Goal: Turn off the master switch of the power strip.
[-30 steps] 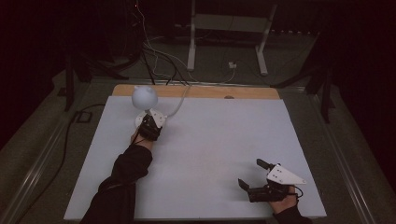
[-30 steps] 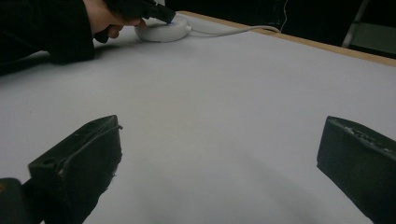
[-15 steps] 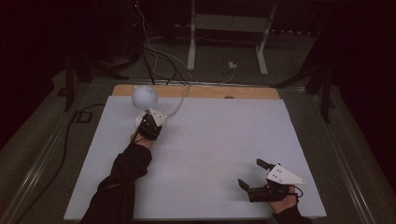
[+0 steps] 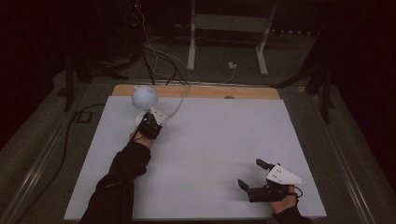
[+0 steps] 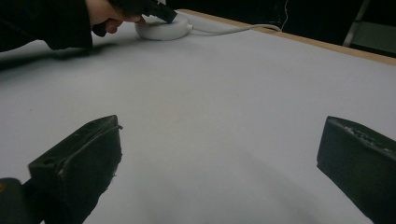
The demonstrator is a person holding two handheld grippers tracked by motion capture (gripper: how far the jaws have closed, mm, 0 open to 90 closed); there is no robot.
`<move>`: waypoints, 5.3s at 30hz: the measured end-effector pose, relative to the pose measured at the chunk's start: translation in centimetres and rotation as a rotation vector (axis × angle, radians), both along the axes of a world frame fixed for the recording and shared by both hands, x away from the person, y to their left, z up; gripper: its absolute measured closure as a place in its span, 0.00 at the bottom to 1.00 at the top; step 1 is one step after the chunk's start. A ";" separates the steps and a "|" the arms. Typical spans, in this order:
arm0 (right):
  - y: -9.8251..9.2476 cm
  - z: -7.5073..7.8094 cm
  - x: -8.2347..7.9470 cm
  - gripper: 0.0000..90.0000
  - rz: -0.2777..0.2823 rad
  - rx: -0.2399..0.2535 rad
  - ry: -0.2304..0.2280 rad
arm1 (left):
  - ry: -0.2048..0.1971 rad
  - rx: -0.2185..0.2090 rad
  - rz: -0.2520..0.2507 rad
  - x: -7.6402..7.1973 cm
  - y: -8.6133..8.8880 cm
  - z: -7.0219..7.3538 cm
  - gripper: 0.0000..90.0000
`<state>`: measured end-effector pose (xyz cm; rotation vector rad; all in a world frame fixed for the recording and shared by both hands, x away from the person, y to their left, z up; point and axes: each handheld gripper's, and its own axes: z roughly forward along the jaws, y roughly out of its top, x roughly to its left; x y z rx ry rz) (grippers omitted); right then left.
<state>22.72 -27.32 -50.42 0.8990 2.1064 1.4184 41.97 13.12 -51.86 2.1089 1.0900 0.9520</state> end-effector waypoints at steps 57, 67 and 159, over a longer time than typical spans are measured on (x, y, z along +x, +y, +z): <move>-0.1 0.1 0.0 0.00 -0.005 0.004 -0.004 | 0.054 -0.056 -0.068 -0.8 -0.6 3.0 0.86; -0.1 0.1 0.0 0.00 -0.006 0.006 -0.002 | 0.118 -0.103 -0.066 -0.9 -0.7 3.8 0.46; 0.7 0.1 0.6 0.00 0.023 -0.007 -0.005 | 0.241 -0.298 -0.383 -16.3 7.2 0.4 0.01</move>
